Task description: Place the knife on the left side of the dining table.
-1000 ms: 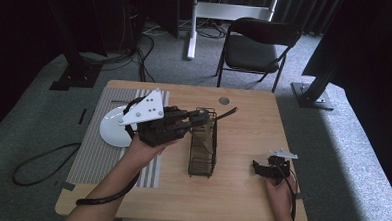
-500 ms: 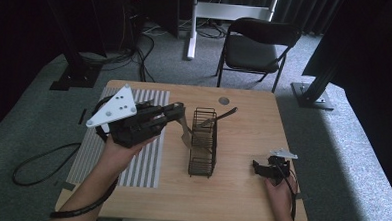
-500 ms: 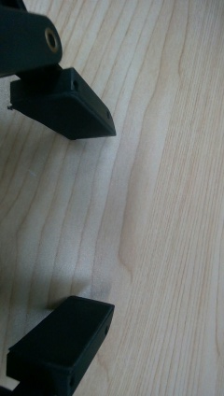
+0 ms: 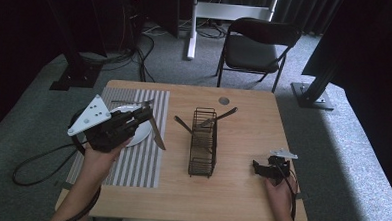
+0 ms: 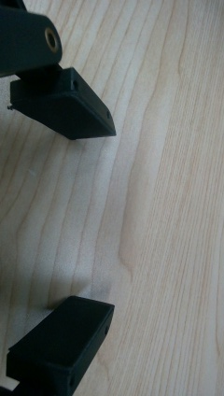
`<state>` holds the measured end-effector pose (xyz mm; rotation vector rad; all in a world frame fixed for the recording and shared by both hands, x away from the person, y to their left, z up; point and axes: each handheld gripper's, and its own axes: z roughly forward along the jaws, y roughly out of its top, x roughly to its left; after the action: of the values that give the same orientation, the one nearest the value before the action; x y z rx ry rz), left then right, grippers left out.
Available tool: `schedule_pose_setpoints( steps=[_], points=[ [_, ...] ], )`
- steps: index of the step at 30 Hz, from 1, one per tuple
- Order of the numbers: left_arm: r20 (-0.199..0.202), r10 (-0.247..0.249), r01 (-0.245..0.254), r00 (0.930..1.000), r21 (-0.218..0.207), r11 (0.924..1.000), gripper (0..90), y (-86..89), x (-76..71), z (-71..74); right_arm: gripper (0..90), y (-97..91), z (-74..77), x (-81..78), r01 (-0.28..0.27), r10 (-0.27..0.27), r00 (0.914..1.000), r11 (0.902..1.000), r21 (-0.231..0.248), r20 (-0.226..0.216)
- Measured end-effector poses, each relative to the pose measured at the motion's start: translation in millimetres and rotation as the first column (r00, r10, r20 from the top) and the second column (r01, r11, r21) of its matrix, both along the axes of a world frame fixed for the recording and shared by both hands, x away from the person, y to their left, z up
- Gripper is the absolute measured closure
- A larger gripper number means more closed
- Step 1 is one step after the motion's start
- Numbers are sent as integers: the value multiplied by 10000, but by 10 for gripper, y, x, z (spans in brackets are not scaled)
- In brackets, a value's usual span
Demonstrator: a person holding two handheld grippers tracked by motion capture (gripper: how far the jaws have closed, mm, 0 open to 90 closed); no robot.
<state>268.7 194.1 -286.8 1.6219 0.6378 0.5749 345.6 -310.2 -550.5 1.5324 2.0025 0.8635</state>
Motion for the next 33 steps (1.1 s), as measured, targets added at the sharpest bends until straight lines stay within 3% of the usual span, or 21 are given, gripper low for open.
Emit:
schedule_pose_setpoints(
  steps=[1, 2, 5, 9, 13, 18, 24, 26, 31, 33],
  points=[
    [0, 0, 0, 10000, 0, 10000, 839, 0, 0, 0, 125, 0, 0, 0, 0, 0, 10000, 10000, 0, 0],
    [-163, 561, -561, 9983, -6, 9984, 839, 51, 26, -111, 125, 0, 0, 0, 3, -3, 10000, 10000, 1, -1],
    [-463, 1073, -1076, 9932, -48, 9942, 839, 105, 69, -289, 125, -1, 1, 0, 1, -1, 10000, 10000, -5, -10],
    [-548, 1864, -1855, 9809, 213, 9824, 839, 106, 104, -548, 125, 0, 1, 0, 10, -10, 10000, 10000, 6, -8],
    [-879, 2130, -2128, 9731, 119, 9770, 838, 129, 184, -782, 125, 0, 0, 0, 8, -8, 10000, 10000, 3, 0],
    [-1505, 2441, -2475, 9580, -39, 9689, 838, 164, 282, -1015, 125, -1, 1, 0, 1, -1, 10000, 10000, -11, -10],
    [-1825, 2584, -2652, 9487, -139, 9641, 838, 211, 339, -1199, 125, 0, 1, -1, 6, -6, 10000, 10000, -4, -14],
    [-1937, 2757, -2869, 9415, -316, 9574, 838, 251, 329, -1215, 125, 0, 1, -1, 6, -6, 10000, 10000, -4, -14],
    [-2131, 2859, -3041, 9343, -574, 9509, 832, 336, 290, -1239, 125, 1, 1, -1, 12, -12, 10000, 10000, 6, -13],
    [-2155, 3037, -3276, 9281, -845, 9410, 804, 399, 262, -1237, 125, 1, 1, -1, 10, -10, 10000, 10000, 3, -11]
  ],
)
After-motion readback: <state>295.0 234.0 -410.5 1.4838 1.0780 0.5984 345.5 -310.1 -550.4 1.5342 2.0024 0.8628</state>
